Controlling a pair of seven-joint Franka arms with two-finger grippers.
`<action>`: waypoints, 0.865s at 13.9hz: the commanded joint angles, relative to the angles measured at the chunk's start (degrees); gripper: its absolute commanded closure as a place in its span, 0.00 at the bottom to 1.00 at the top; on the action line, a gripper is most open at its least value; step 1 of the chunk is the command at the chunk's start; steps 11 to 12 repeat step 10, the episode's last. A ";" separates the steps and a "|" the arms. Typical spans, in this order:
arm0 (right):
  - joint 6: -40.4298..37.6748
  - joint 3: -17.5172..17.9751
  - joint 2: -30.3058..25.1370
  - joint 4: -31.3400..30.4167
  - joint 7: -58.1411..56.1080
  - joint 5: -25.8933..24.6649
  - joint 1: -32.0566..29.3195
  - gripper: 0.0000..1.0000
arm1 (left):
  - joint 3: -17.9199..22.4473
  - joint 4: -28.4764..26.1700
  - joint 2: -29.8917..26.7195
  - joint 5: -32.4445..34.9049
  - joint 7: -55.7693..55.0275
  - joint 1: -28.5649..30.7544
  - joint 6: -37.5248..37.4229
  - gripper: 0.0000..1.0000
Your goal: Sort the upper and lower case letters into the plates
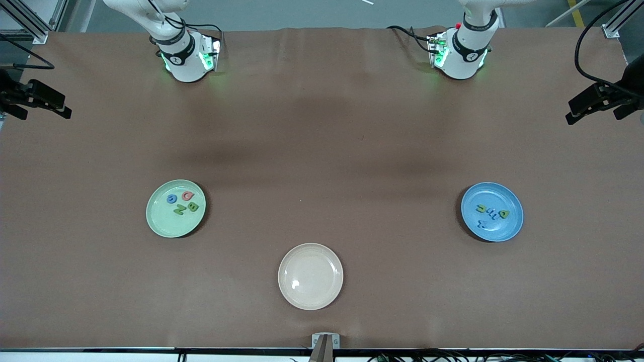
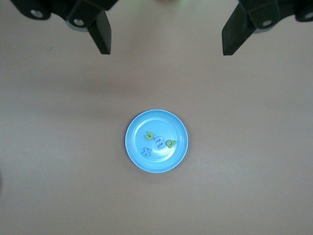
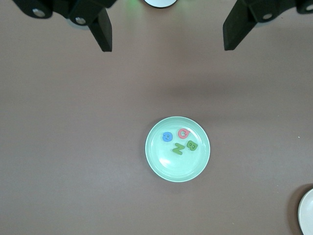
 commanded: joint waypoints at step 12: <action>1.04 -1.94 -2.21 -2.18 -0.59 -1.06 2.22 0.00 | -2.86 0.42 0.18 0.88 1.00 -0.96 -2.04 0.00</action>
